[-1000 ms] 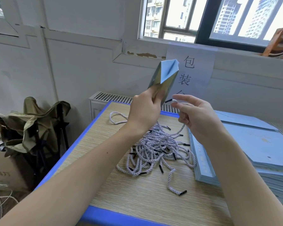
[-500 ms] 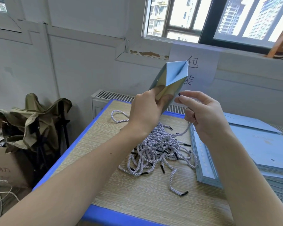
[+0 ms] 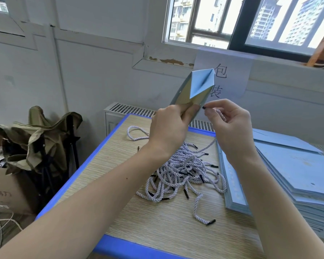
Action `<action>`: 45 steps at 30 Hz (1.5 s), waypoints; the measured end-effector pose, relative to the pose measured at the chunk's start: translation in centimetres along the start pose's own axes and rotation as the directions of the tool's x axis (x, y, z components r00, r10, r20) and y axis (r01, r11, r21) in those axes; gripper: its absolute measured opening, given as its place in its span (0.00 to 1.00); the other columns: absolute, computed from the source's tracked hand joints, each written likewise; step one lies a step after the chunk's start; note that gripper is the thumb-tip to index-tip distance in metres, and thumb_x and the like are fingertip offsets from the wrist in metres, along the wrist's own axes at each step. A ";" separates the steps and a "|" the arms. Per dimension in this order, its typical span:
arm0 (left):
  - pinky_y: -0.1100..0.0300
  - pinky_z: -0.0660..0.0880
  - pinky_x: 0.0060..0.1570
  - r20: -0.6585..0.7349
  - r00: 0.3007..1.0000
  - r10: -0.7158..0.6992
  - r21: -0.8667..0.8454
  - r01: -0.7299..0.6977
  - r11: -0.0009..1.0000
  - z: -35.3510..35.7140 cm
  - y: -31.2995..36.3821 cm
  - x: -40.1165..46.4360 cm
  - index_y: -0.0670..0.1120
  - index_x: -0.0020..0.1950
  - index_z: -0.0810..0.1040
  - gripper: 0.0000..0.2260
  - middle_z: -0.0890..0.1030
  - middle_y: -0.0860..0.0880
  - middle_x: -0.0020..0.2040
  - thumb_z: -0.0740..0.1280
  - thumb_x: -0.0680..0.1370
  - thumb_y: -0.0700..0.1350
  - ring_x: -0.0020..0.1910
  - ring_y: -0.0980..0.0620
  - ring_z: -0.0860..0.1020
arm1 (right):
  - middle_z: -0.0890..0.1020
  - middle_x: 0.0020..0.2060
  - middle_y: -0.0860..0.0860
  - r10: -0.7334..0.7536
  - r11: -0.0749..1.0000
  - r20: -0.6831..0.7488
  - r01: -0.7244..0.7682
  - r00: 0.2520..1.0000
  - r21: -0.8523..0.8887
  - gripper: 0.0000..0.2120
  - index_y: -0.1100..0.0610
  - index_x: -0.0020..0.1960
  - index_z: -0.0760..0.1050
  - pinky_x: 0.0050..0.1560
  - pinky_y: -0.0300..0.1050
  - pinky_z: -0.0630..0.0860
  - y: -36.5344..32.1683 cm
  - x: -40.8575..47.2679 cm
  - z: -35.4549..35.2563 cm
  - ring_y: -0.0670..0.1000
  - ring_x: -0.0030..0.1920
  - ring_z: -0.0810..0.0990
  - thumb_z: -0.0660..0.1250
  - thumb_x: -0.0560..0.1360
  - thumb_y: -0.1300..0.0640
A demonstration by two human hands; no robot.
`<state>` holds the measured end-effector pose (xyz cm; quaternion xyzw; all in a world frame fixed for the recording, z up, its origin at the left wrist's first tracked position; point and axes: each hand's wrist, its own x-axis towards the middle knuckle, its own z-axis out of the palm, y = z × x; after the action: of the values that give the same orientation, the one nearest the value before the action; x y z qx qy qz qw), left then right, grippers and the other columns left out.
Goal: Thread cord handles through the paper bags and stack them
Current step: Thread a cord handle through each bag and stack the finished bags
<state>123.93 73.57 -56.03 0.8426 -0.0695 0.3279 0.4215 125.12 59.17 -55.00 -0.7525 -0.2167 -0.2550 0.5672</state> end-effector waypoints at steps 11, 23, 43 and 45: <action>0.54 0.62 0.35 0.032 0.999 -0.025 0.031 0.024 0.999 0.3 -0.2 0.0 0.53 0.39 0.79 0.18 0.72 0.53 0.27 0.58 0.83 0.60 0.34 0.46 0.72 | 0.83 0.37 0.45 -0.005 0.993 -0.088 0.015 0.996 0.117 0.06 0.58 0.49 0.82 0.40 0.35 0.72 -0.3 0.0 0.4 0.40 0.35 0.76 0.68 0.79 0.65; 0.57 0.60 0.31 0.022 1.000 -0.014 0.040 0.013 0.999 0.2 -0.2 0.2 0.55 0.30 0.67 0.22 0.70 0.52 0.26 0.56 0.83 0.61 0.30 0.52 0.70 | 0.85 0.39 0.44 -0.005 0.998 -0.169 0.016 0.986 0.064 0.07 0.53 0.46 0.83 0.46 0.34 0.76 -0.1 -0.7 1.5 0.44 0.42 0.82 0.70 0.78 0.63; 0.52 0.58 0.33 0.014 1.000 -0.025 0.027 0.024 0.999 0.3 -0.2 0.2 0.55 0.30 0.66 0.22 0.69 0.51 0.25 0.57 0.83 0.60 0.32 0.46 0.68 | 0.85 0.40 0.45 -0.001 0.995 -0.222 0.022 0.975 0.092 0.06 0.54 0.48 0.84 0.48 0.38 0.78 -0.2 -0.7 1.9 0.48 0.44 0.83 0.70 0.78 0.62; 0.53 0.60 0.32 0.006 1.000 -0.026 0.028 0.025 0.999 0.2 -0.2 0.2 0.55 0.30 0.65 0.22 0.68 0.51 0.25 0.57 0.83 0.60 0.31 0.48 0.67 | 0.85 0.40 0.46 -0.005 0.998 -0.203 0.017 0.979 0.058 0.05 0.54 0.48 0.84 0.49 0.40 0.79 -0.1 -0.8 2.0 0.48 0.44 0.83 0.70 0.78 0.62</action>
<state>124.26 73.55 -56.15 0.8504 -0.0554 0.3208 0.4134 124.74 61.13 -55.90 -0.7042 -0.1694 -0.3272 0.6069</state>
